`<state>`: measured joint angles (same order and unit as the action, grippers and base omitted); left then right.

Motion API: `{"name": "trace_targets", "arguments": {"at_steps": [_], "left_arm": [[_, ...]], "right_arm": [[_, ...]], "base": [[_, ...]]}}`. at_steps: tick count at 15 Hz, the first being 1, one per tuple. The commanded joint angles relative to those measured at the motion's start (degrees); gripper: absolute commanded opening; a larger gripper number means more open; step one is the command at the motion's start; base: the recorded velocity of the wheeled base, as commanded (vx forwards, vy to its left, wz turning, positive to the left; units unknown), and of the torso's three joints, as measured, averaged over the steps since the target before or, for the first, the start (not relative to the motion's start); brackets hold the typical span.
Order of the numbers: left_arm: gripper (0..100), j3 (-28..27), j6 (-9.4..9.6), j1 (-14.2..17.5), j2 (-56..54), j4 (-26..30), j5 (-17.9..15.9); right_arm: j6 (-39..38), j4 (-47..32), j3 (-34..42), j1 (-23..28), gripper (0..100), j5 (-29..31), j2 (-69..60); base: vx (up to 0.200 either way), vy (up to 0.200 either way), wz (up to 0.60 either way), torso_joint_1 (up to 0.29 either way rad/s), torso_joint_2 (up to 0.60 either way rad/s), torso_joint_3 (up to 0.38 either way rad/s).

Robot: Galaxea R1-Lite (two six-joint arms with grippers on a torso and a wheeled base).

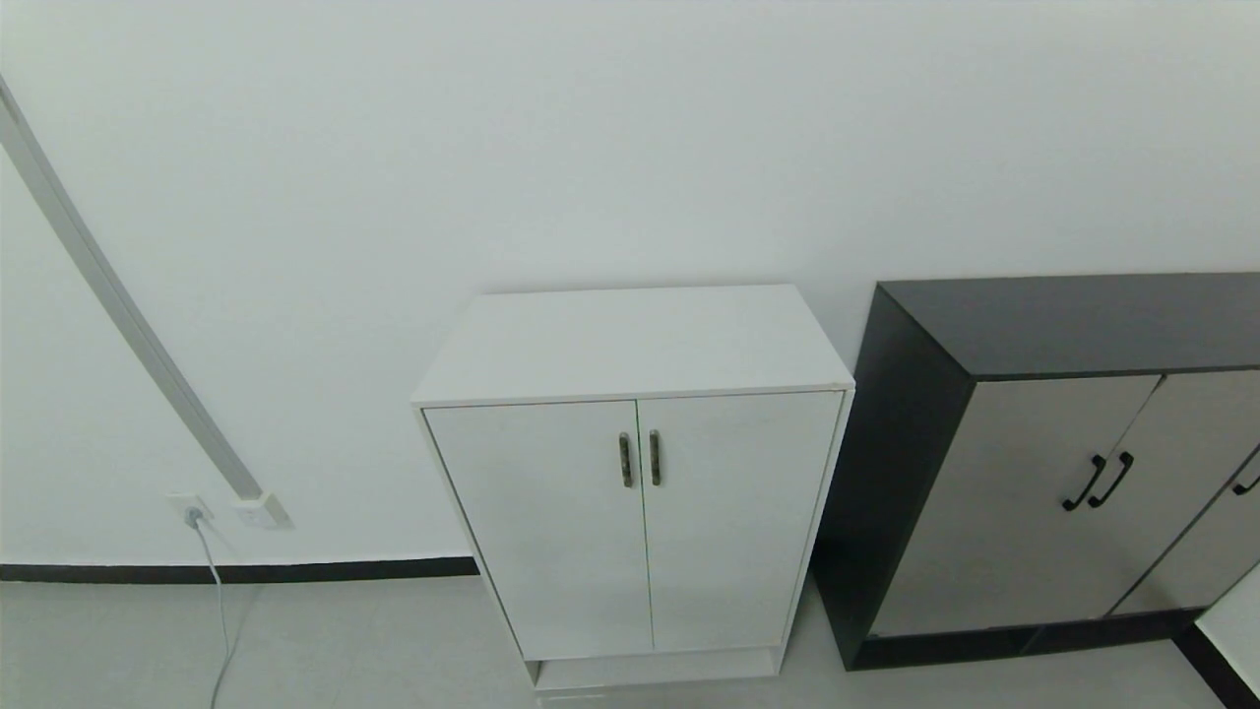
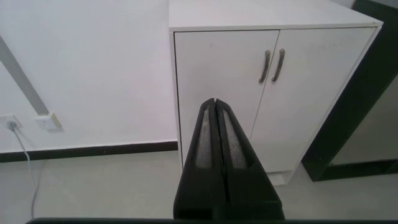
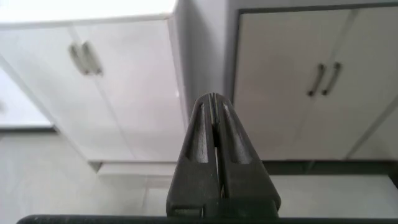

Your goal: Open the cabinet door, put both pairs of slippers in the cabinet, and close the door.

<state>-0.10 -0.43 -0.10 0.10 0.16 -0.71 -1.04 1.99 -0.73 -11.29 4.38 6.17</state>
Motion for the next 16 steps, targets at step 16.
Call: {"name": "trace_targets", "arguments": {"at_steps": [16], "left_arm": [[0, 0.01, 0.08, 0.01, -0.01, 0.02, 0.0]], "right_arm": [[-3.09, -1.81, 0.73, 11.11, 0, -3.67, -6.17]], "base": [[0.0, 0.0, 0.0, 0.0, 0.0, 0.0]]}}
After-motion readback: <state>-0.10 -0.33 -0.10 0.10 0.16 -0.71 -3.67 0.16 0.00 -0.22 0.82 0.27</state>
